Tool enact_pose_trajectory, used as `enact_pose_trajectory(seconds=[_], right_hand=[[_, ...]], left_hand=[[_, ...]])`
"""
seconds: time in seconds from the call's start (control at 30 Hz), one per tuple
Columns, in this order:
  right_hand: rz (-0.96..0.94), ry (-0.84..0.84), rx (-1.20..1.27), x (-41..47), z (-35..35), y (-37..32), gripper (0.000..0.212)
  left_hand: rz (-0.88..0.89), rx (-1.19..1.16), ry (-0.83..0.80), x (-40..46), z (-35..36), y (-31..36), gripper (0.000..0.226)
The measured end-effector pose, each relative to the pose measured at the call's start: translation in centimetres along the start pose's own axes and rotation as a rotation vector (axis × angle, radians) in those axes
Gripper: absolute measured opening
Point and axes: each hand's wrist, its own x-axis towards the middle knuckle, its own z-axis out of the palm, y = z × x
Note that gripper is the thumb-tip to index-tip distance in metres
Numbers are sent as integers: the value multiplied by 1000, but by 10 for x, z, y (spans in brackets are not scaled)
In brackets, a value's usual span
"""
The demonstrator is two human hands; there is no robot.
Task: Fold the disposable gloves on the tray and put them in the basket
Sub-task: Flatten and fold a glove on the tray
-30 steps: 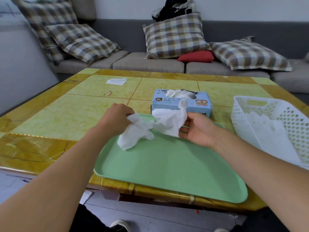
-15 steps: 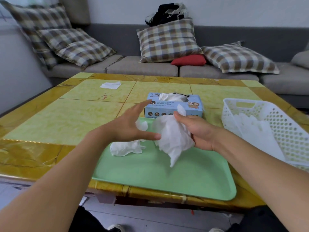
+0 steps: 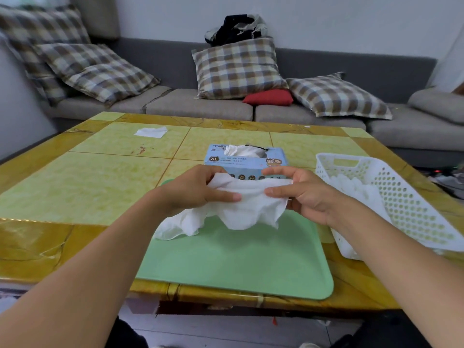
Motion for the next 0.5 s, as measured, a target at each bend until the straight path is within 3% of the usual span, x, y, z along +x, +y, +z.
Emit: enact_pose_trajectory(seconds=[0.07, 0.13, 0.23, 0.33, 0.43, 0.5], right_hand=[[-79, 10, 237, 2, 0, -3, 52], [-155, 24, 374, 4, 0, -8, 45], [-257, 126, 297, 4, 3, -13, 24], [-426, 229, 57, -3, 10, -20, 21], [-562, 186, -282, -16, 18, -33, 23], [-552, 46, -411, -24, 27, -39, 25]], left_hand=[[-14, -160, -20, 2, 2, -1, 34], [-8, -190, 12, 3, 5, 2, 19], [5, -172, 118, 6, 10, 8, 9], [10, -100, 183, 8, 12, 8, 12], [94, -71, 113, 5, 9, 15, 66], [214, -131, -2, 2, 12, 27, 83]])
